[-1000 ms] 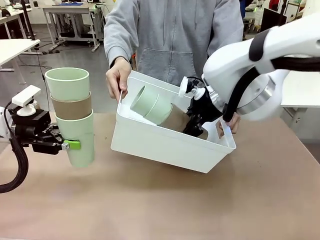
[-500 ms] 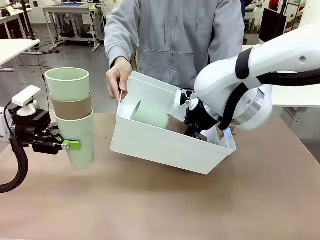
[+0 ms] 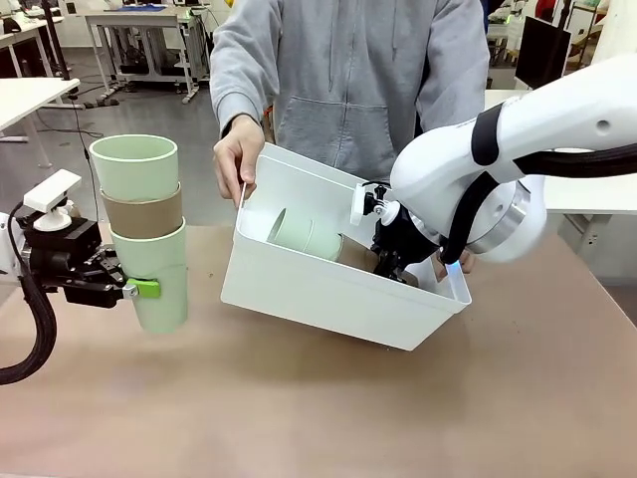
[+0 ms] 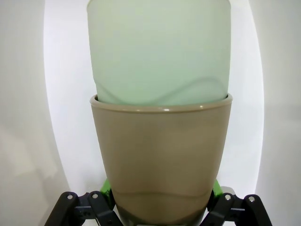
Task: Stack the cups and store them in the basket.
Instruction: Place the stack of Reusable plastic cups into the Pantry Basket.
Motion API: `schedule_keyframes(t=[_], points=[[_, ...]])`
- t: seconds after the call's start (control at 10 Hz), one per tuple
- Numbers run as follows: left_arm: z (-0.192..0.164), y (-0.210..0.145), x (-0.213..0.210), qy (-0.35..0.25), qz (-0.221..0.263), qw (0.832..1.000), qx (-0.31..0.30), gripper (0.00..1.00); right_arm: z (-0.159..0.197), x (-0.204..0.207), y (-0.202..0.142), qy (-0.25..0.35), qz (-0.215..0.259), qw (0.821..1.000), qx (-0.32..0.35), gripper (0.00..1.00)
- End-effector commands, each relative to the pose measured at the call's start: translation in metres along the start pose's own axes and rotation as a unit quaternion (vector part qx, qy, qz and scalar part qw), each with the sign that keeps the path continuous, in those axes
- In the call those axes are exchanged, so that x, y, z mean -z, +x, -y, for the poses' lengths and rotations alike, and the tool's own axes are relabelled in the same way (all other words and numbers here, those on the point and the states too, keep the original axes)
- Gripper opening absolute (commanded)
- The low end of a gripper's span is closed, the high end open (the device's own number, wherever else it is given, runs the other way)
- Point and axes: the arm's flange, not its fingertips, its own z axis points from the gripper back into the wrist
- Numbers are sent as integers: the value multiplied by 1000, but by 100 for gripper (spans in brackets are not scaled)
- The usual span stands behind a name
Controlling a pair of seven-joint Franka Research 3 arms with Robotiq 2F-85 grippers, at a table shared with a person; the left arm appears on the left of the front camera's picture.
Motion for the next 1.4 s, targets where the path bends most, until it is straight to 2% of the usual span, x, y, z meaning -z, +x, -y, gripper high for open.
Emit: schedule_keyframes(t=[0.0,0.2,0.3,0.5,0.7,1.0,1.3], points=[[2,4,-1,0,4,1000,8,87,-4,-2,-2,1,7,1000,4,84],[2,4,-1,0,4,1000,8,87,-2,1,-1,5,21,1000,-3,84],[2,4,-1,0,4,1000,8,87,-2,1,-2,14,24,1000,-6,100],[2,4,-1,0,4,1000,8,87,-3,-5,-3,17,45,999,-11,100],[2,4,-1,0,4,1000,8,87,4,-34,-2,32,85,996,-8,100],[2,4,-1,0,4,1000,8,87,29,-126,-6,38,160,986,2,100],[2,4,-1,0,4,1000,8,87,47,-238,-45,41,260,964,23,100]])
